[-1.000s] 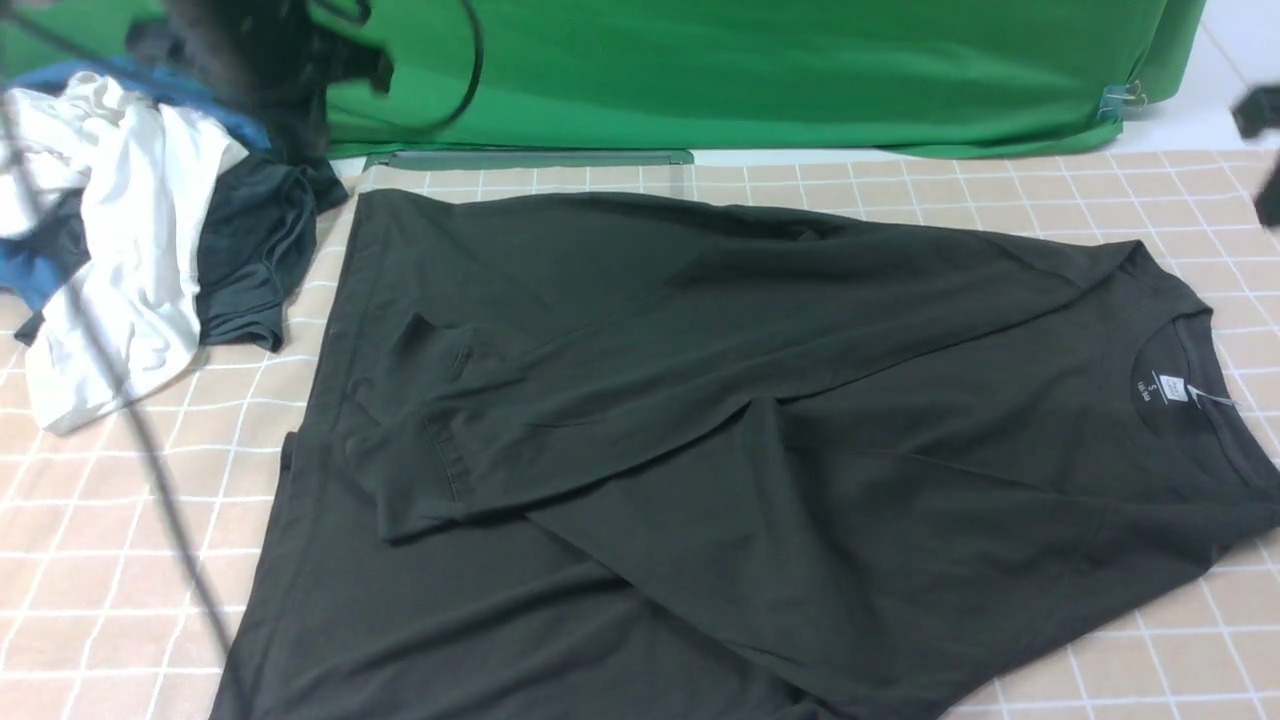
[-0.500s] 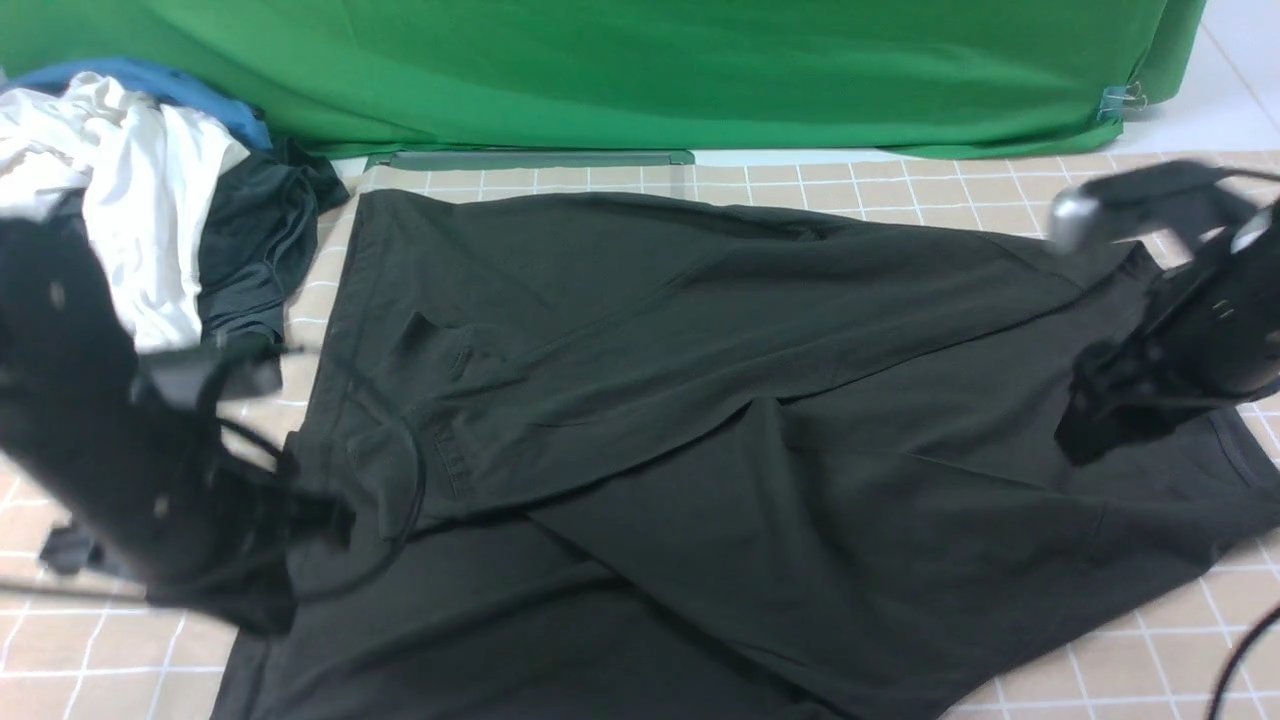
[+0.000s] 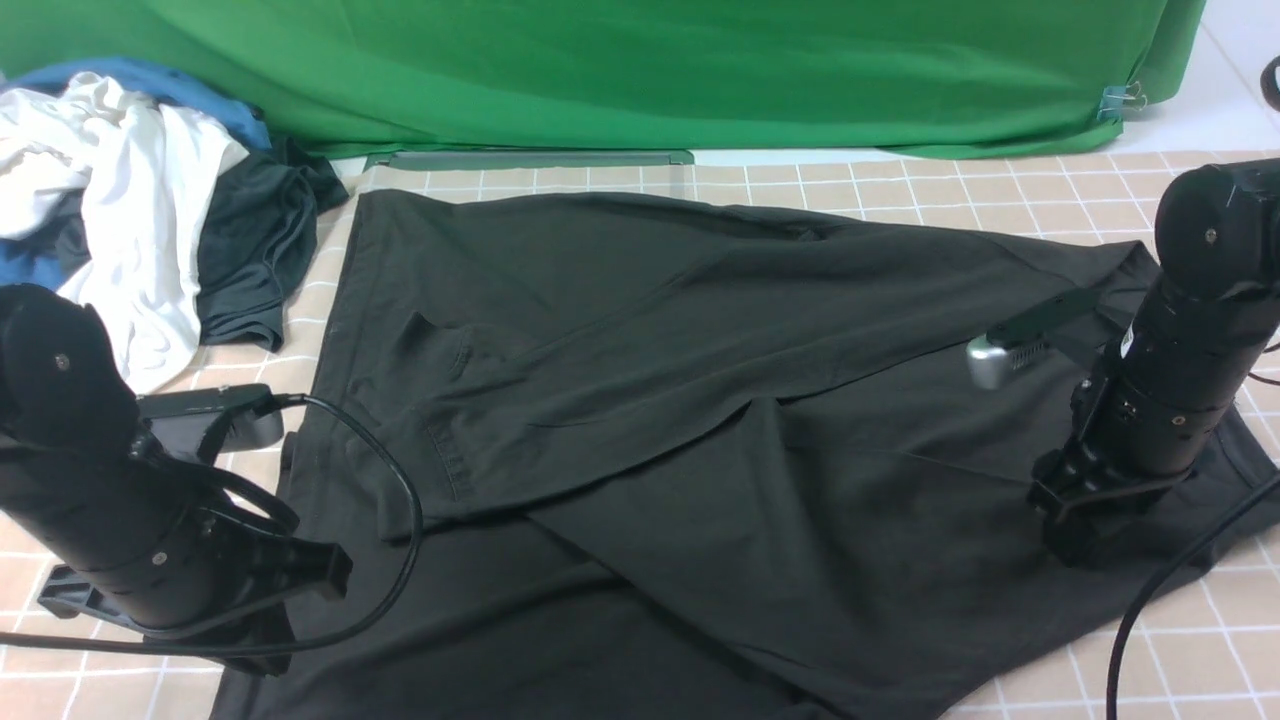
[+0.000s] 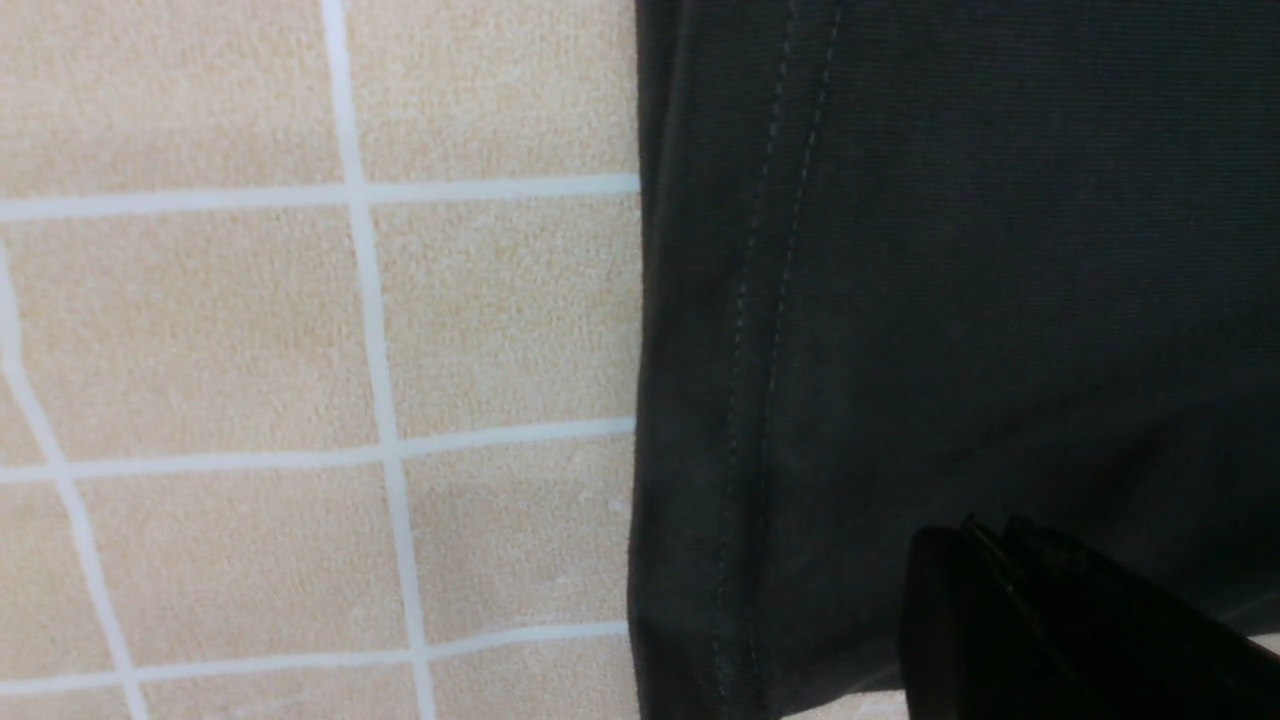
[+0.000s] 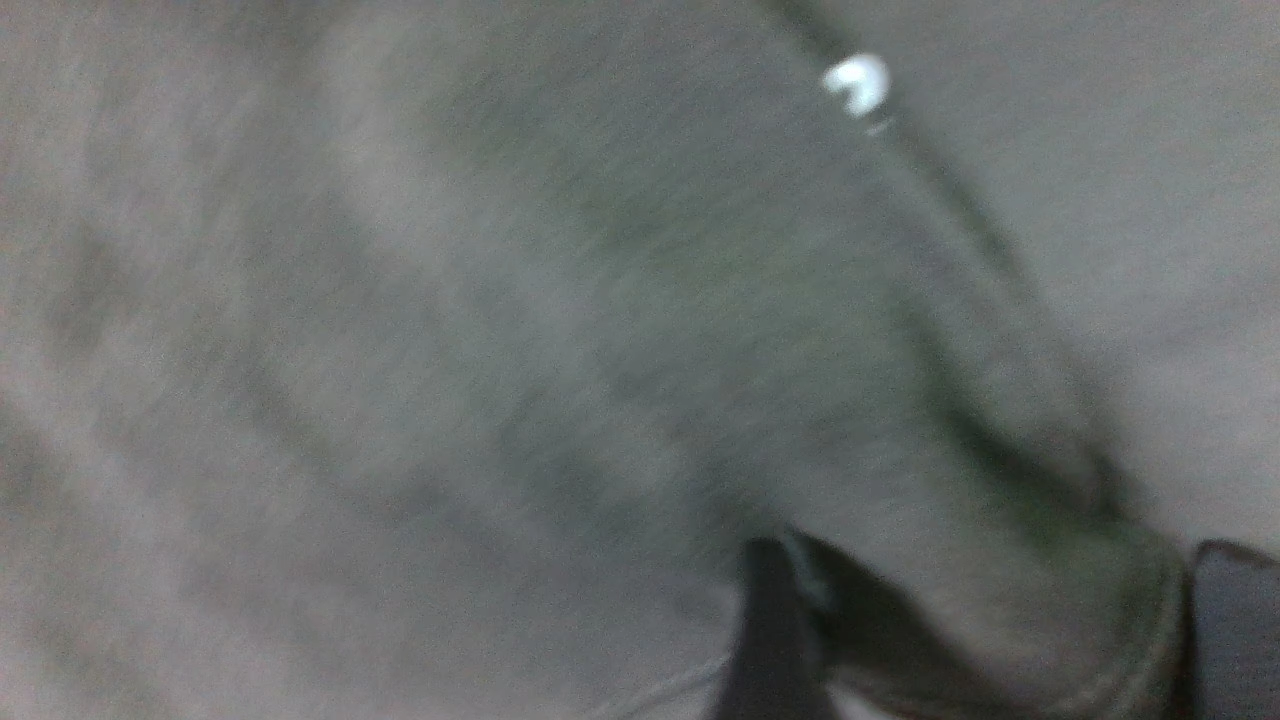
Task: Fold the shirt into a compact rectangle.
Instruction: 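Grasp the near edge of the shirt at its hem and shoulder corners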
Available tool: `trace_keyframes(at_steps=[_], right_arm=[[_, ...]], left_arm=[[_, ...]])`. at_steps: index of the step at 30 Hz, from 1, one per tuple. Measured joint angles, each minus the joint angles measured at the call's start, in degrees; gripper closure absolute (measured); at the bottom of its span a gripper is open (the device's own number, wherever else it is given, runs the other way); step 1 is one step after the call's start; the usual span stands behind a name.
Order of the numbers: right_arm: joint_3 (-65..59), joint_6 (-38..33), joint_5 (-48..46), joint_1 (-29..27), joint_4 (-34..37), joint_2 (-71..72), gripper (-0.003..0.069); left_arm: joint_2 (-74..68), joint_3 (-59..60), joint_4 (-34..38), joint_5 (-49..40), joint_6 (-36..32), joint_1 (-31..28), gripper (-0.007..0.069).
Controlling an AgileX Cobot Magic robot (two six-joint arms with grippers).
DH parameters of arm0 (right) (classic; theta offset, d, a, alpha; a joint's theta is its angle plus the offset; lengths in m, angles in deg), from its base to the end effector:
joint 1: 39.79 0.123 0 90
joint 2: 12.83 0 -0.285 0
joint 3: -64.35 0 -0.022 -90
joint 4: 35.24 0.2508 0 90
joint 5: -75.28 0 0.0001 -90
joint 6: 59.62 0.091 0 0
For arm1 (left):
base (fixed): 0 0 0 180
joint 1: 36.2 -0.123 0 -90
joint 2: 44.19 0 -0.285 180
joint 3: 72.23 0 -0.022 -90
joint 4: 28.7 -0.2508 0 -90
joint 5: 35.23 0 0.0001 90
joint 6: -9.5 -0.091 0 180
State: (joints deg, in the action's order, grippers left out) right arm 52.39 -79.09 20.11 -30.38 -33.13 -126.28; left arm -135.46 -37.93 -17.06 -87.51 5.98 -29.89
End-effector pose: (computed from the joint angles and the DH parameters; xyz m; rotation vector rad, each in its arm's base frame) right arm 0.3247 0.0566 0.1661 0.7493 -3.0429 -0.0484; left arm 0.2243 -0.0394 0.1902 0.0775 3.0968 -0.2543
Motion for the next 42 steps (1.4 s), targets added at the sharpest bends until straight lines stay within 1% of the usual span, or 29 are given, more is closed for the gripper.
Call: trace_keyframes(at_steps=[1, 2, 3, 4, 5, 10, 13, 22, 25, 27, 28, 30, 31, 32, 34, 35, 37, 39, 40, 42], right_arm=[[0.00, -0.29, -0.91, 0.04, 0.32, 0.00, 0.0328], [0.00, -0.29, -1.58, 0.04, 0.48, 0.00, 0.0386], [0.00, -0.34, -2.29, 0.04, 0.54, 0.00, 0.0480], [0.00, -0.28, -3.89, 0.04, 0.68, 0.00, 0.0549], [0.00, -0.22, -5.26, 0.04, 0.76, 0.14, 0.0571], [0.00, 0.18, -11.88, 0.04, 0.13, 3.40, 0.0576], [0.00, 0.77, -13.54, -0.33, -1.32, 6.26, 0.0576], [-2.07, 1.28, -13.88, -6.62, -1.39, 7.43, 0.0576], [-2.64, 1.28, -13.54, -7.86, -1.51, 6.89, 0.0559], [-2.77, 1.52, -13.00, -7.98, -1.76, 6.82, 0.0531], [-2.77, 1.75, -12.52, -7.98, -2.10, 6.78, 0.0503], [-2.77, 3.81, -11.96, -7.98, -4.45, 6.78, 0.0407], [-2.63, 4.76, -11.96, -7.98, -5.19, 6.78, 0.0386], [-2.14, 9.39, -12.62, -7.98, -7.83, 6.78, 0.0323], [-1.05, 15.74, -13.58, -7.98, -10.30, 6.85, 0.0229], [-0.85, 17.82, -13.59, -8.04, -10.25, 7.62, 0.0183], [-0.93, 17.81, -13.77, -7.97, -7.64, 9.24, 0.0151], [-1.55, 16.74, -13.77, -7.92, -4.63, 11.93, 0.0137], [-2.31, 16.08, -13.82, -7.92, -2.78, 13.67, 0.0134], [-3.76, 15.67, -13.98, -7.92, -1.32, 16.86, 0.0132]], left_arm=[[0.00, 0.00, 0.06, 0.07, -0.23, 0.00, 0.0606], [0.00, 0.00, 0.06, 0.13, -0.38, 0.00, 0.0606], [0.00, 0.00, 0.12, 0.27, -0.51, 0.00, 0.0606], [0.00, 0.00, 0.26, 0.49, -0.73, 0.00, 0.0606], [0.00, 0.00, 0.32, 0.73, -0.79, 0.00, 0.0606], [0.00, 0.00, 0.45, 0.88, -0.87, 0.00, 0.0606], [0.00, 0.00, 0.45, 0.65, -0.91, 0.00, 0.0606], [0.00, 0.00, 0.78, -1.04, -2.32, 0.00, 0.0606], [0.04, 0.00, 1.44, -1.24, -2.99, 0.00, 0.0606], [0.04, 0.00, 1.92, -1.24, -3.03, 0.00, 0.0606], [0.04, 0.00, 2.02, -1.24, -3.03, 0.00, 0.0606], [0.04, 0.00, 2.11, -1.25, -3.03, 0.00, 0.0606], [0.04, 0.00, 2.11, -1.31, -3.03, 0.00, 0.0606], [0.04, 0.00, 2.11, -1.60, -3.03, 0.00, 0.0604], [0.04, 0.00, 2.16, -2.28, -3.03, 0.00, 0.0597], [0.04, 0.00, 2.16, -2.55, -3.03, 0.00, 0.0577], [0.04, 0.12, 1.03, -2.69, -3.03, 0.00, 0.0526], [0.04, 1.04, -0.71, -2.64, -3.03, 0.00, 0.0455], [0.04, 1.76, -1.37, -2.28, -2.98, 0.00, 0.0407], [0.11, 3.37, -1.78, -1.09, -2.67, 0.00, 0.0312]])
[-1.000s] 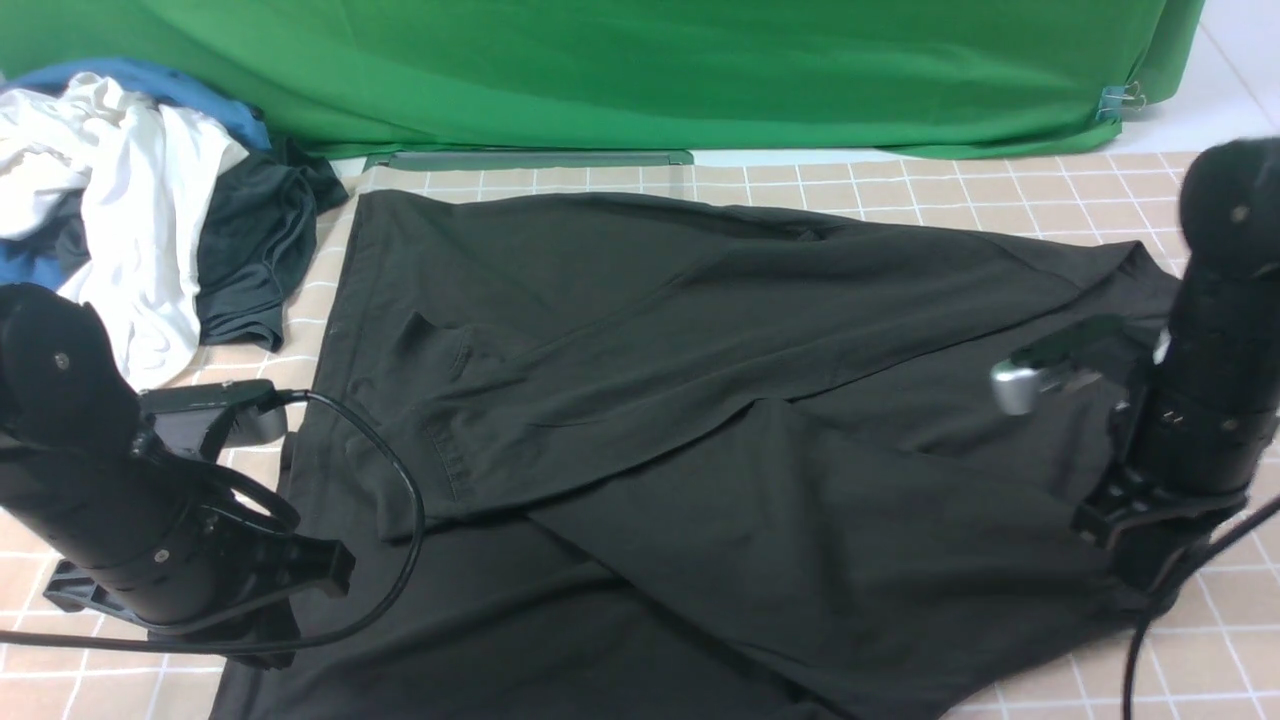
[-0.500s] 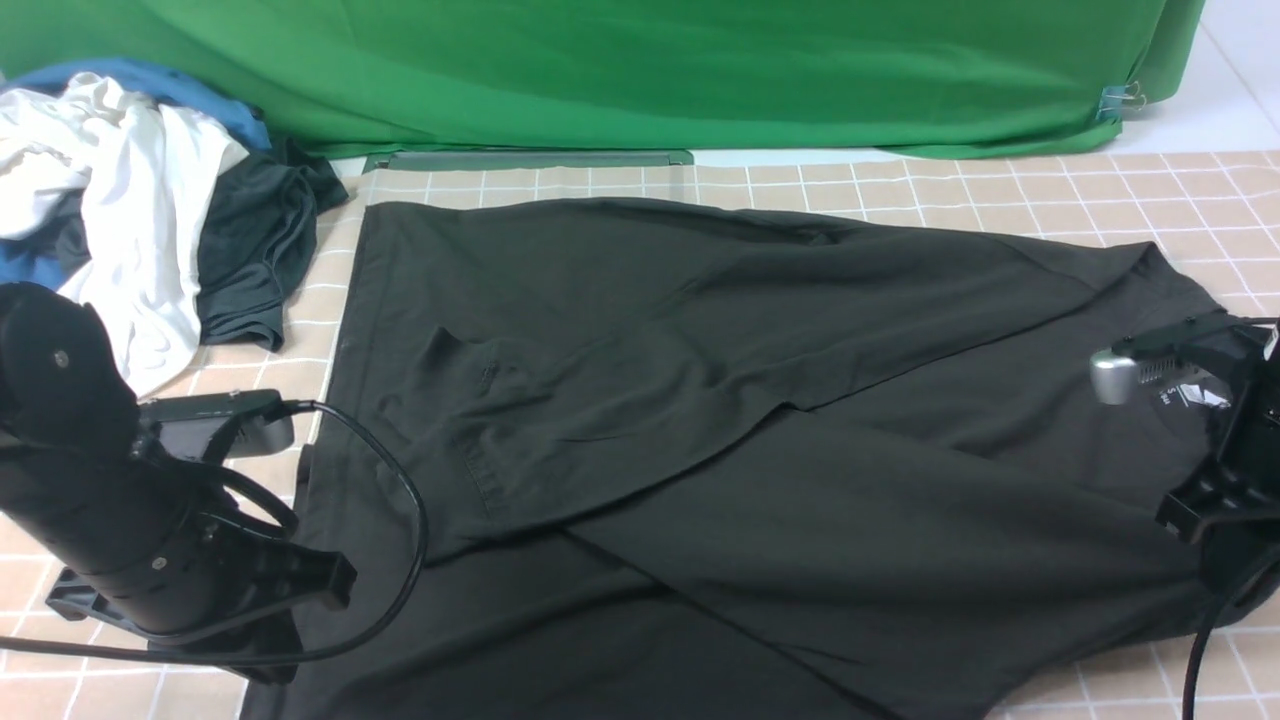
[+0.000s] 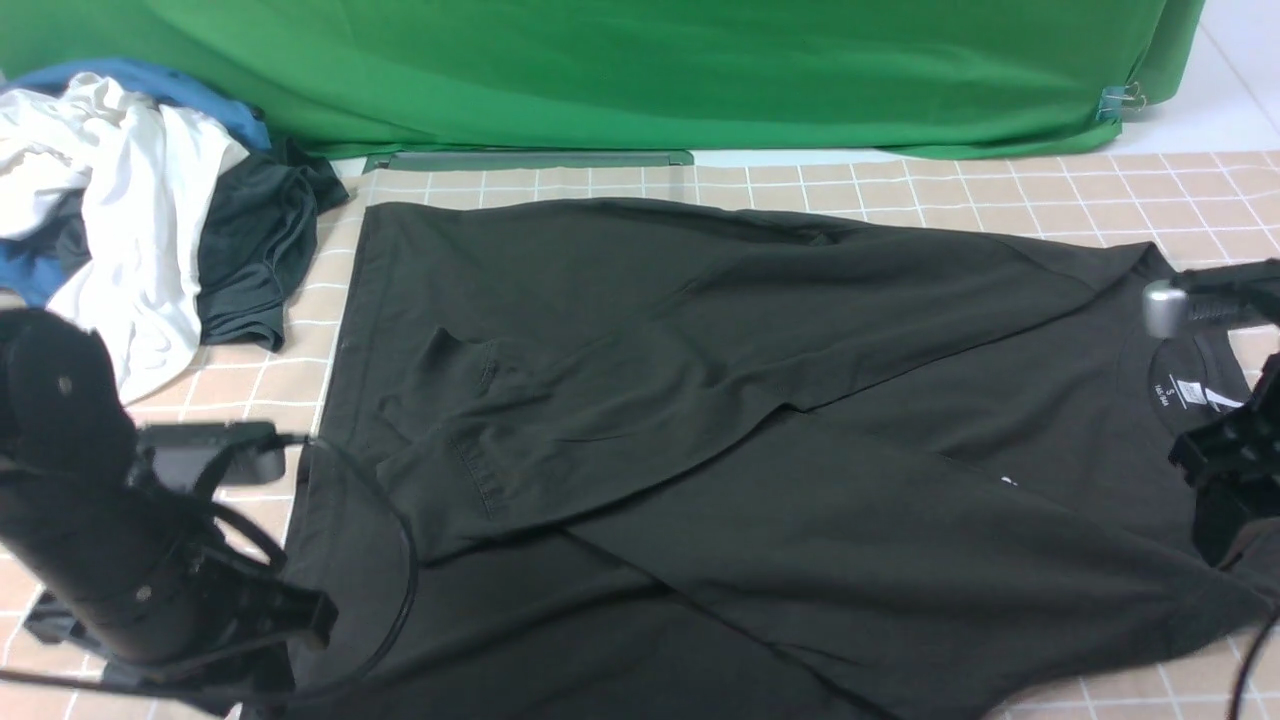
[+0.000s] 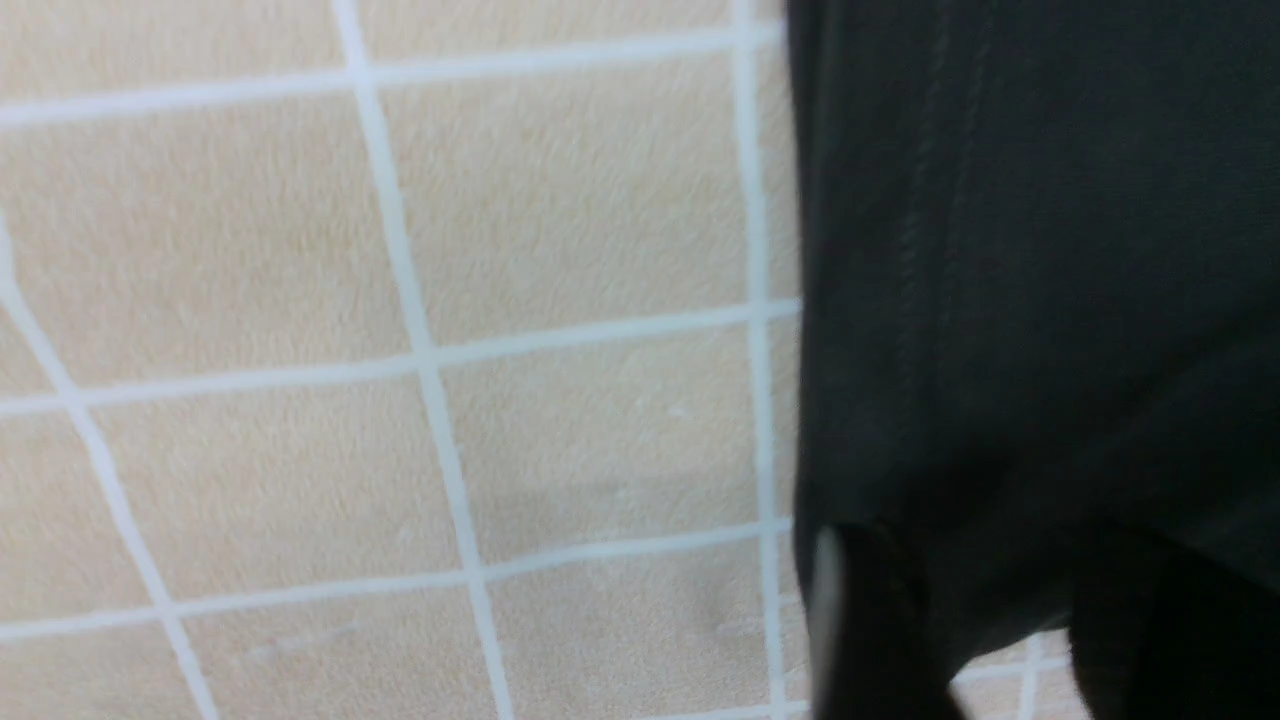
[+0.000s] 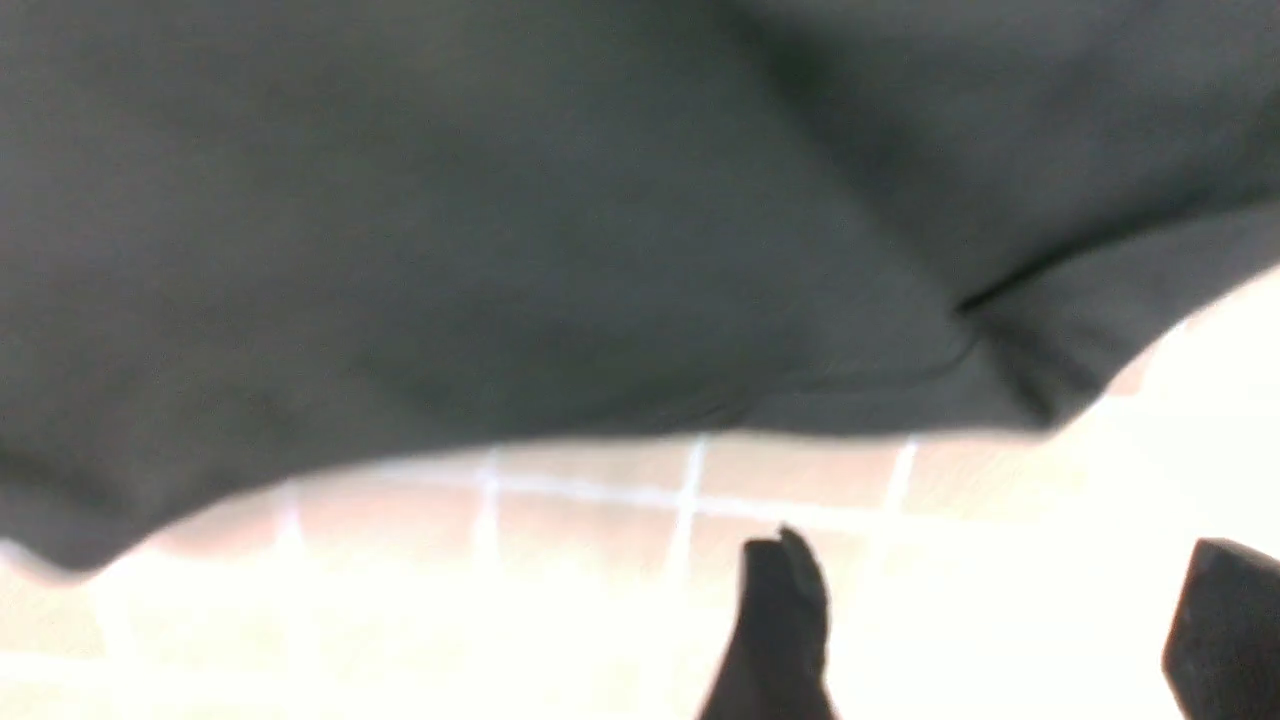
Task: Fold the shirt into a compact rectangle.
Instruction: 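Grasp the near edge of the shirt at its hem and shoulder corners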
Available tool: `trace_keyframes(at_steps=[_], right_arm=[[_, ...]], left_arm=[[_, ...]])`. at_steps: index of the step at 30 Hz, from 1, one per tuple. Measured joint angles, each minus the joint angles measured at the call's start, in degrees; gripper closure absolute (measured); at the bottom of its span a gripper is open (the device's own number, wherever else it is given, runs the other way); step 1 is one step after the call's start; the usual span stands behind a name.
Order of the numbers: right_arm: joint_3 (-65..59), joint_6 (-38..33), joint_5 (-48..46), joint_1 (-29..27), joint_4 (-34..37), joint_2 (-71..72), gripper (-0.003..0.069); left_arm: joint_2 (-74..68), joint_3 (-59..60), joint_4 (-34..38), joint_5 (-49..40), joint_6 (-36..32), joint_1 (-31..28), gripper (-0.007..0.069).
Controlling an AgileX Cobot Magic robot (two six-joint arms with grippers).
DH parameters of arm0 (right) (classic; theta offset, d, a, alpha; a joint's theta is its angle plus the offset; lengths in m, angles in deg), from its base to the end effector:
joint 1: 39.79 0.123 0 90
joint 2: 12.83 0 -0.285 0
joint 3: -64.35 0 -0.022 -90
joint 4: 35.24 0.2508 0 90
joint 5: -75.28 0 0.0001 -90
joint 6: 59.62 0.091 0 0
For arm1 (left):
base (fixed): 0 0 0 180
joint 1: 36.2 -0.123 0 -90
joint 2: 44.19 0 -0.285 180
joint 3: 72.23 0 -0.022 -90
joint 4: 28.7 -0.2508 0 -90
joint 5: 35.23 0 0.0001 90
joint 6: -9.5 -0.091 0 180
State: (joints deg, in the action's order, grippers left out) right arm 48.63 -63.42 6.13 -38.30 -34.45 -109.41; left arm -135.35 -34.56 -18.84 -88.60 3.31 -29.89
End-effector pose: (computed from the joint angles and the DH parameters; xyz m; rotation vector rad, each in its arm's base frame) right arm 0.2705 0.0082 0.2403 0.1359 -3.1135 -0.0208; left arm 0.2094 -0.0357 0.1777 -0.1743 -3.0911 0.2109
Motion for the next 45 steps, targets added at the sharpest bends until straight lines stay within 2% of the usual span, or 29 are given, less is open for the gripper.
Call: trace_keyframes(at_steps=[5, 7, 9, 11, 12, 16, 18, 21, 23, 28, 32, 41, 45], right_arm=[[-4.09, -0.52, 0.97, 0.00, 0.73, 7.20, 0.0130], [-4.92, -0.67, 1.57, 0.00, 0.80, 9.22, 0.0130], [-5.04, -0.73, 1.88, 0.00, 0.86, 10.61, 0.0130], [-5.11, -0.79, 2.01, 0.00, 0.86, 11.24, 0.0130], [-5.16, -0.79, 2.01, 0.00, 0.91, 11.55, 0.0130], [-5.29, -0.79, 2.01, 0.00, 2.42, 11.65, 0.0130], [-5.29, -0.93, 2.01, 0.00, 4.17, 11.65, 0.0130], [-5.29, -1.94, 1.95, 0.00, 6.82, 11.65, 0.0130], [-5.41, -2.57, 1.72, 0.00, 8.04, 11.66, 0.0130], [-10.25, -3.74, 2.63, 0.00, 9.18, 11.88, 0.0130], [-17.32, -3.91, 8.38, 1.11, 11.11, 11.91, 0.0130], [-21.91, -3.35, 23.03, 11.04, 13.99, 5.78, 0.0121], [-21.91, -0.11, 25.99, 12.56, 14.08, 0.38, 0.0067]], left_arm=[[0.02, 4.18, 1.21, 3.85, 0.79, 0.00, 0.0062], [0.02, 5.07, 2.11, 4.66, 1.24, 0.00, 0.0004], [0.02, 5.29, 2.81, 4.91, 1.36, 0.00, -0.0009], [0.07, 5.35, 3.15, 4.99, 1.46, 0.00, 0.0007], [0.06, 5.64, 3.52, 4.99, 1.65, 0.00, 0.0042], [0.01, 7.01, 3.70, 4.81, 1.82, -0.05, 0.0239], [-0.45, 7.17, 3.25, 4.94, 1.86, -0.11, 0.0374], [-0.88, 6.91, 2.57, 4.96, 1.94, -0.23, 0.0522], [-1.13, 6.28, 2.66, 4.23, 1.94, -0.23, 0.0576], [0.66, 2.90, 0.04, -1.16, 4.00, -0.11, 0.0589], [5.59, 1.66, -1.76, -2.49, 6.70, -0.06, 0.0589], [9.54, 1.66, -1.88, -4.80, 7.87, -0.06, 0.0589], [9.54, 1.66, -1.88, -5.72, 8.03, -0.06, 0.0589]])
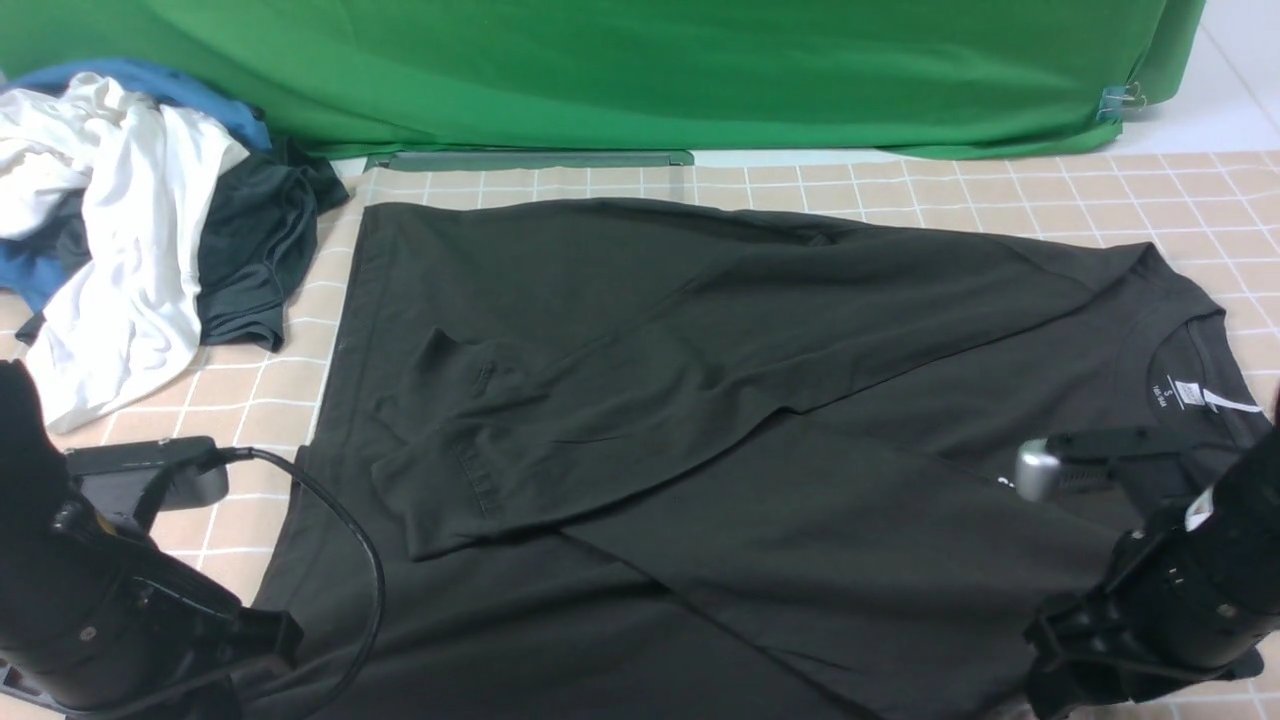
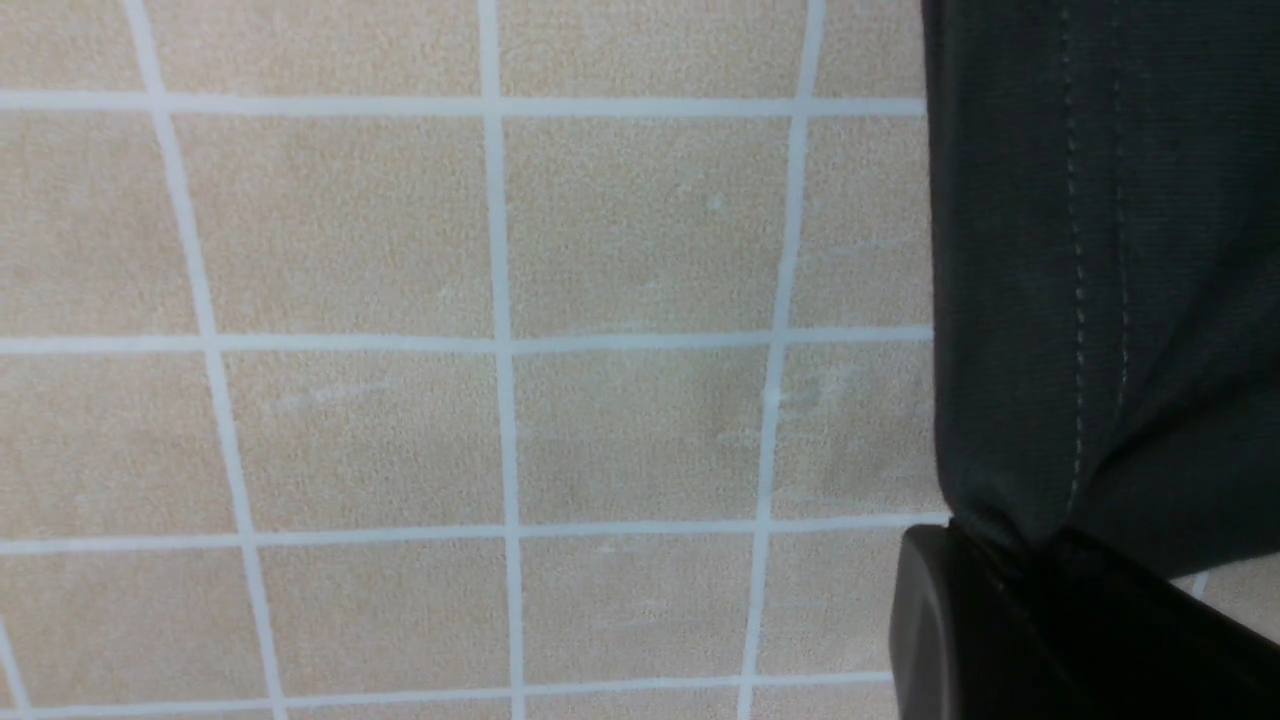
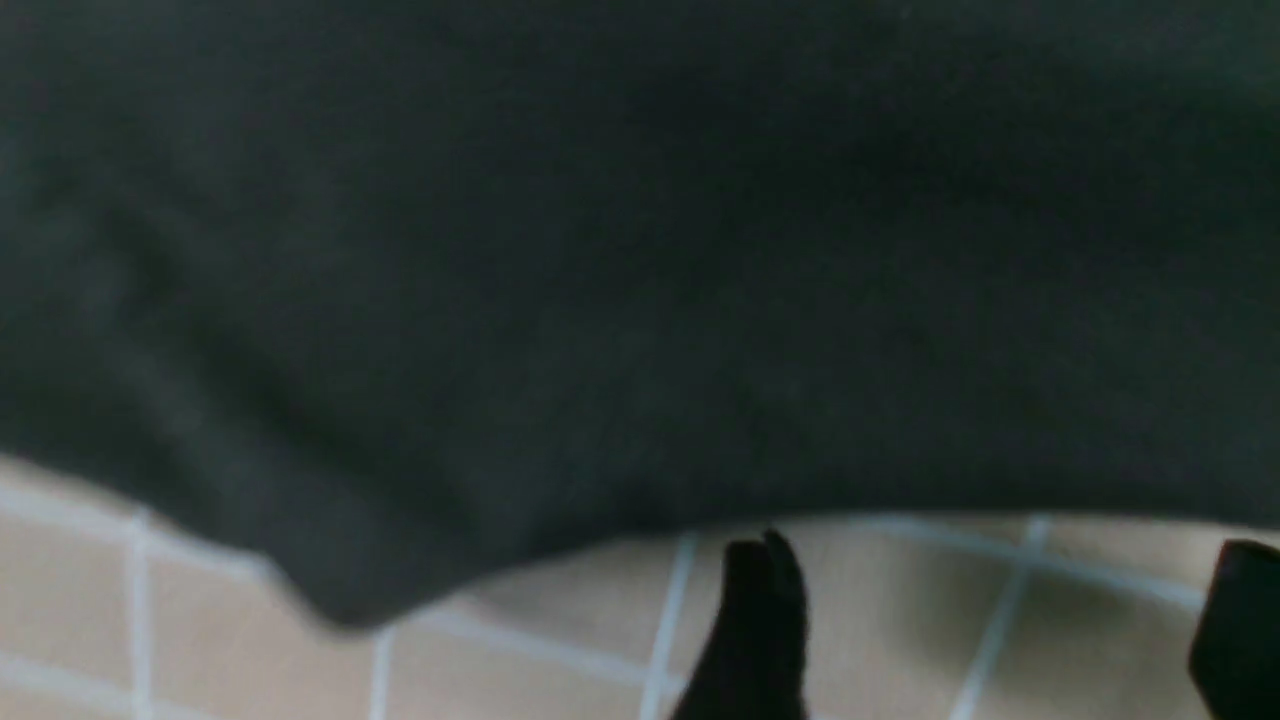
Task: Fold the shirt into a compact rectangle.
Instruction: 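Grasp the near edge of the shirt at its hem and shoulder corners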
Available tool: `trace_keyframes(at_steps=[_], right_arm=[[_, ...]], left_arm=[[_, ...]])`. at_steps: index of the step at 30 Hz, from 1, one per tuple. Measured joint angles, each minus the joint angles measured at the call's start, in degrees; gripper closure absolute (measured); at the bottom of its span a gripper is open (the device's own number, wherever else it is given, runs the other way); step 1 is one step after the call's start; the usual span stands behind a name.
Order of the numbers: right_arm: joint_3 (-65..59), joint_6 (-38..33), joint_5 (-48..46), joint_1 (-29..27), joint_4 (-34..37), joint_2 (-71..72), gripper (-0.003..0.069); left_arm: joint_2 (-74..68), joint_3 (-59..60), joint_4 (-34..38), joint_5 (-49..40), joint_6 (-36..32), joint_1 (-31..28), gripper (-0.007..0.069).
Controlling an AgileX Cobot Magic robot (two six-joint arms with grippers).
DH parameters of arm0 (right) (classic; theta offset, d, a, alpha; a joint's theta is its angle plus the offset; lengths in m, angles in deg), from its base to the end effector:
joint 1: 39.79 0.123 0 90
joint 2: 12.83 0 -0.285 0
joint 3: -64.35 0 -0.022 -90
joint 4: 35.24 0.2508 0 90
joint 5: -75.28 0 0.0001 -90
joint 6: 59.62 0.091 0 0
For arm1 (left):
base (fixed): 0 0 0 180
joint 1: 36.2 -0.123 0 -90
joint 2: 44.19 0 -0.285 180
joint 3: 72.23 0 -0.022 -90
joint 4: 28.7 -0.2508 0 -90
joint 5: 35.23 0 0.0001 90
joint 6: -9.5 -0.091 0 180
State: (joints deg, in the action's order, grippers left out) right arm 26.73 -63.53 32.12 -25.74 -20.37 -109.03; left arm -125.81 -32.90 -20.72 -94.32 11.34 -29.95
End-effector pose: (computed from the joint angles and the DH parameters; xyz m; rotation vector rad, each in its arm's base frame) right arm 0.2223 0.0721 0.1592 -0.1982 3.0858 0.2886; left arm 0.1828 -0.0309 0.2045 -0.0083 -3.1269 0.1864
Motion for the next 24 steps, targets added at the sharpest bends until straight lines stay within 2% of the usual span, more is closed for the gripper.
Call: trace_keyframes(at_steps=[5, 10, 16, 24], right_arm=[[0.66, 2.80, 0.54, 0.00, -0.47, -2.37, 0.0046], [0.66, 3.91, 2.34, 0.00, -0.62, -2.43, 0.0080], [0.29, 3.91, 4.97, 0.01, -1.24, -0.76, 0.0085], [0.02, 8.04, 10.21, 0.01, -8.18, 1.79, 0.0085]], left_arm=[[0.00, 0.00, 0.00, 0.06, 0.18, 0.00, 0.0589], [0.00, 0.00, 0.05, 0.37, 0.18, 0.00, 0.0589], [0.00, 0.00, 0.05, 0.44, 0.18, 0.00, 0.0589], [0.00, 0.00, 0.05, 1.04, 0.44, 0.00, 0.0589]])
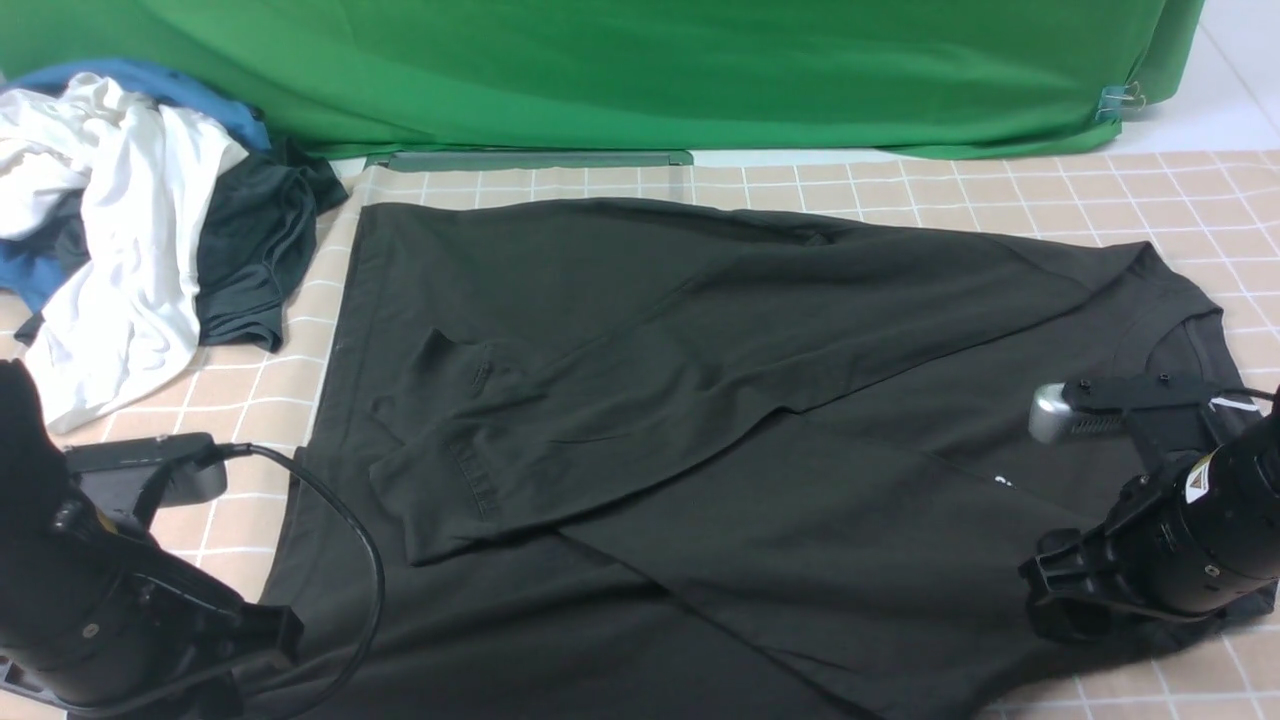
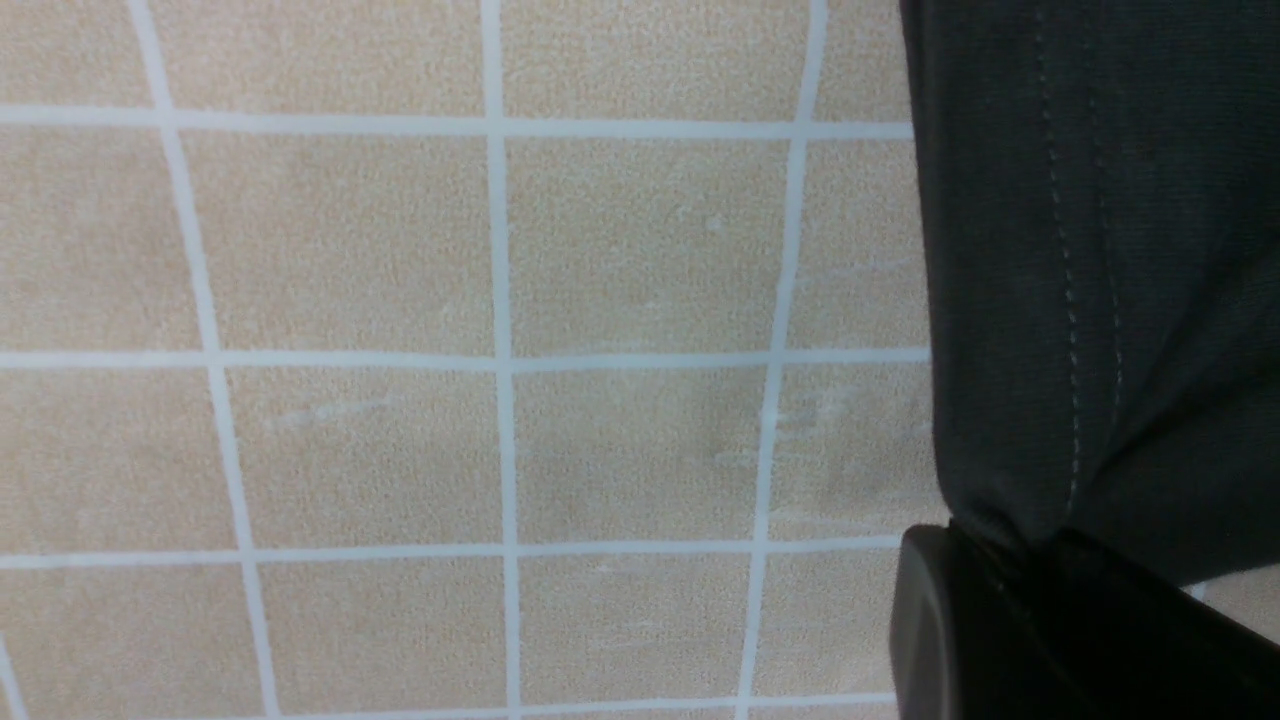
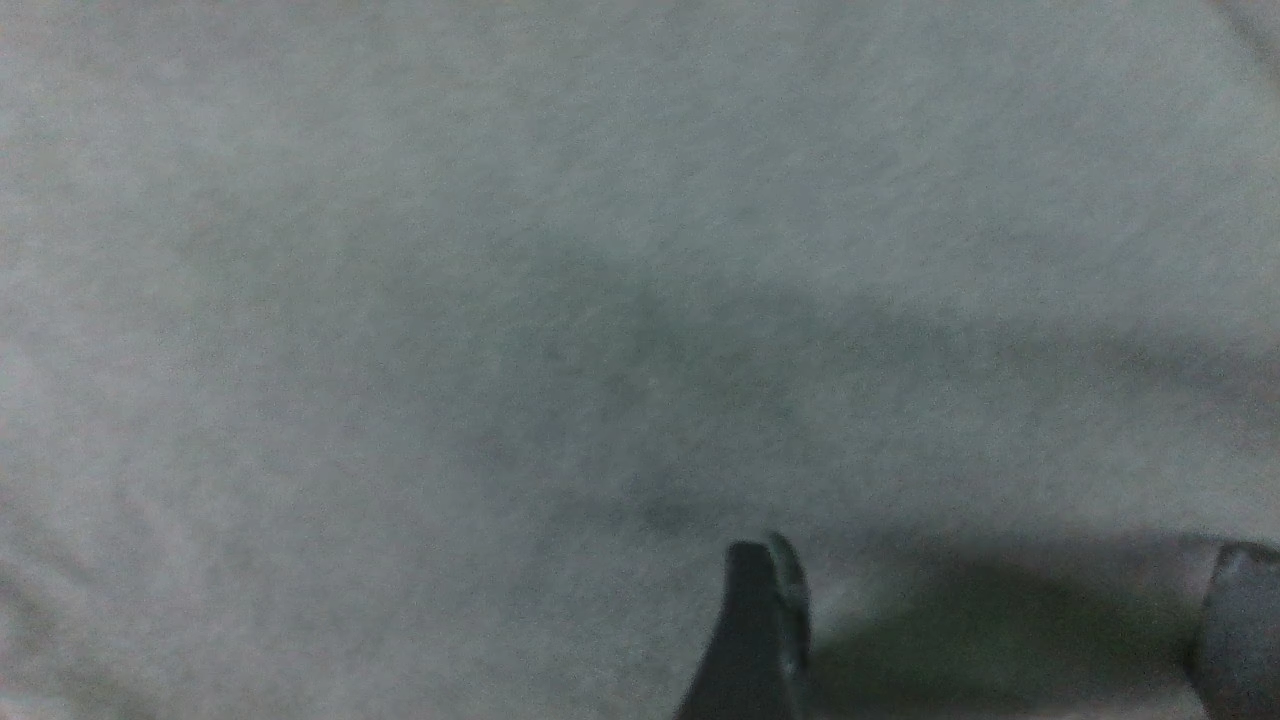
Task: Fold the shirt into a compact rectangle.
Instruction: 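Grasp the near edge of the shirt at its hem and shoulder corners, then fold the black garment in half by bringing its near edge over to the far edge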
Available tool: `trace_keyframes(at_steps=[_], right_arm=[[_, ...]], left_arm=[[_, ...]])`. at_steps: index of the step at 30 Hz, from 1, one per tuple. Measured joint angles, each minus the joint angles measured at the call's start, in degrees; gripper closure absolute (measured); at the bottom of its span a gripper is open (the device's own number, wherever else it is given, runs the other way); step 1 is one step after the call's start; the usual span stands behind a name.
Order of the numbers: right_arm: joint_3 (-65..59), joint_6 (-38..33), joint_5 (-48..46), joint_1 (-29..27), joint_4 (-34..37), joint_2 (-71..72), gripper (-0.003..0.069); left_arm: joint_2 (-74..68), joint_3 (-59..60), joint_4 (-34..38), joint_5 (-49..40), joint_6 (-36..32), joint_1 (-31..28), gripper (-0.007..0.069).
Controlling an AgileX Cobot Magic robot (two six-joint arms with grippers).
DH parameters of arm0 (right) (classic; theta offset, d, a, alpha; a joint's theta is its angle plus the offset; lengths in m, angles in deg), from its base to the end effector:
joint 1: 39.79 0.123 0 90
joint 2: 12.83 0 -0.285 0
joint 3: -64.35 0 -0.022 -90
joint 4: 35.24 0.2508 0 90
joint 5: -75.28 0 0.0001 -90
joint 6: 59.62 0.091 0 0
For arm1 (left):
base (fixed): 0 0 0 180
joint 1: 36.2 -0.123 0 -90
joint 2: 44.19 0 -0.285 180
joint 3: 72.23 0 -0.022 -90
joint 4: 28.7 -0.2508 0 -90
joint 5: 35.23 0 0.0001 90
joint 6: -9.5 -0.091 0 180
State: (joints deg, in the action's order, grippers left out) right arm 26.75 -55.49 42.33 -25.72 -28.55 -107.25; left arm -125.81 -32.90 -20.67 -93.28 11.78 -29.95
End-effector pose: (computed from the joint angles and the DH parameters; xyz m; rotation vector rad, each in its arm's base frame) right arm 0.2379 0.0656 0.1680 -0.1211 2.8876 0.1693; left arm 0.1845 -0.0311 0.2045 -0.0061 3.1274 -0.1887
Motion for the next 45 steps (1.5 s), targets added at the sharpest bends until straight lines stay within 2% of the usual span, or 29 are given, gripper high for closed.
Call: trace_keyframes(at_steps=[7, 14, 17, 22, 24, 34, 45], right_arm=[[0.38, -0.23, -0.75, 0.17, -0.68, -3.45, 0.0085], [0.55, -1.25, -1.20, 4.38, -3.22, -3.63, 0.0088], [0.78, -1.25, -1.39, 5.83, -4.59, -4.74, 0.0171], [1.95, -3.06, -2.12, 6.23, -5.24, -6.18, 0.0525], [2.06, -4.13, -2.35, 6.30, -4.98, -6.18, 0.0587], [0.97, -4.13, -6.42, 6.26, -2.51, 4.01, 0.0603], [14.32, -7.40, -11.17, -1.13, -2.76, 4.34, 0.0606]], left_arm=[[0.00, 0.00, 0.00, 0.09, 0.00, 0.00, 0.0589], [0.00, 0.00, 0.00, 0.09, -0.30, 0.00, 0.0589], [0.00, 0.00, 0.00, 0.09, -0.61, 0.00, 0.0589], [0.00, 0.00, 0.00, 0.09, -0.73, 0.00, 0.0589], [0.00, 0.00, 0.00, 0.09, -0.83, 0.00, 0.0589], [2.27, -7.61, 0.00, -1.97, 1.24, 0.00, 0.0589], [-5.47, -24.56, -0.06, 0.59, 3.77, 0.00, 0.0589]])
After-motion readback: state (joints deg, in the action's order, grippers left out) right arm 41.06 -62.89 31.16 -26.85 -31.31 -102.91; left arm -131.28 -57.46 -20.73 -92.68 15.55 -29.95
